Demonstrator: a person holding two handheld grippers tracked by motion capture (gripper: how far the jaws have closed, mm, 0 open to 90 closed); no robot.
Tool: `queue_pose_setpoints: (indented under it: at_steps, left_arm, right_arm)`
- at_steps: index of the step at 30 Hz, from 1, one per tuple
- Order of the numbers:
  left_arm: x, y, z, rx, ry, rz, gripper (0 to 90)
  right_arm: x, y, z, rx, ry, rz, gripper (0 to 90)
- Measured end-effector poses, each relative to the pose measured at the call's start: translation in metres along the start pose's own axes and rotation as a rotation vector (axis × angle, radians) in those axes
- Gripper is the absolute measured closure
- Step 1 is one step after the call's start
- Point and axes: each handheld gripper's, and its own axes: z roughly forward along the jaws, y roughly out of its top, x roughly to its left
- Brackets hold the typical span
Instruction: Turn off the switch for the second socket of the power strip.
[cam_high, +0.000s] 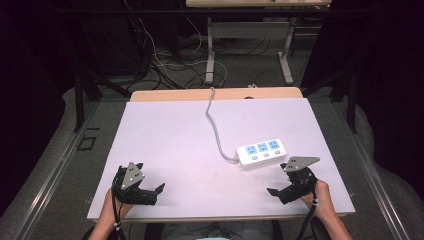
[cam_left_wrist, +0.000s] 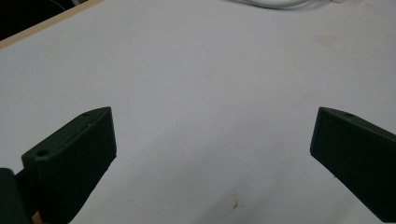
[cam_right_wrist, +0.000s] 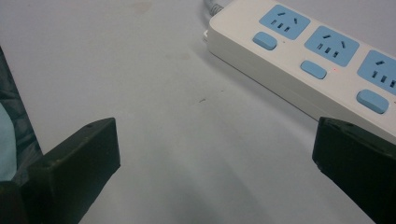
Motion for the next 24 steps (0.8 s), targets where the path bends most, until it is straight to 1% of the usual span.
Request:
queue_pose_setpoints:
  at_steps: [2, 3, 4, 5, 7, 8, 9, 11, 12, 13, 14, 15, 17, 18, 19, 20, 23, 24]
  left_arm:
    - [0.000, 0.000, 0.000, 0.002, 0.008, 0.009, 0.2]
    - [0.000, 0.000, 0.000, -0.002, 0.008, 0.010, 0.2]
    - [0.000, 0.001, 0.000, 0.002, 0.006, 0.015, 0.2]
    - [-0.002, 0.001, 0.001, 0.003, -0.006, 0.003, 0.2]
    - [-0.002, 0.001, 0.001, 0.009, -0.004, 0.013, 0.2]
    - [-0.002, 0.001, 0.001, 0.013, 0.002, 0.026, 0.2]
    - [-0.003, 0.000, 0.002, 0.013, -0.008, 0.013, 0.3]
    - [-0.003, 0.000, 0.002, 0.010, -0.007, 0.011, 0.3]
    - [-0.002, 0.001, 0.001, 0.014, 0.006, 0.028, 0.3]
    - [-0.002, 0.002, 0.001, 0.001, 0.015, 0.026, 0.7]
    - [-0.002, 0.002, 0.001, 0.001, 0.015, 0.026, 0.8]
    - [-0.002, 0.003, 0.001, 0.001, 0.011, 0.019, 0.9]
    - [-0.001, 0.003, 0.000, -0.004, 0.020, 0.026, 0.9]
    - [-0.001, 0.003, 0.000, 0.001, 0.020, 0.031, 0.9]
    - [-0.002, 0.002, 0.000, 0.000, 0.012, 0.019, 0.9]
    - [-0.002, 0.002, 0.000, 0.001, 0.012, 0.021, 0.9]
    - [-0.002, 0.002, 0.000, 0.001, 0.011, 0.025, 0.9]
    - [-0.002, 0.002, 0.001, 0.000, 0.008, 0.022, 0.8]
  right_arm:
    - [0.000, 0.000, 0.000, 0.001, 0.000, -0.003, 0.3]
    - [0.000, 0.000, 0.000, 0.014, 0.010, -0.004, 0.3]
    - [0.000, 0.000, 0.000, 0.007, 0.002, -0.001, 0.3]
    - [0.001, 0.000, -0.001, 0.006, 0.006, -0.002, 0.3]
    - [0.001, 0.000, 0.000, 0.006, 0.000, 0.001, 0.3]
    - [0.001, 0.000, 0.000, 0.006, 0.000, 0.001, 0.3]
    - [0.001, 0.001, 0.000, 0.006, 0.000, -0.003, 0.3]
    - [0.001, 0.001, 0.000, 0.006, 0.002, -0.002, 0.3]
    - [0.001, 0.002, 0.000, 0.013, -0.006, -0.008, 0.3]
    - [0.001, 0.003, 0.000, 0.003, -0.008, -0.003, 0.3]
    - [0.002, 0.004, 0.000, 0.009, -0.005, -0.002, 0.3]
    - [0.002, 0.004, 0.001, 0.000, -0.012, -0.005, 0.3]
    - [0.003, 0.006, 0.000, 0.005, -0.020, -0.006, 0.3]
    - [0.003, 0.006, 0.000, 0.005, -0.020, -0.006, 0.3]
    - [0.002, 0.007, 0.000, 0.006, -0.019, -0.009, 0.3]
    - [0.003, 0.007, 0.000, 0.006, -0.023, -0.002, 0.3]
    - [0.003, 0.010, 0.001, 0.004, -0.032, -0.009, 0.3]
    - [0.003, 0.011, 0.000, 0.013, -0.022, -0.011, 0.3]
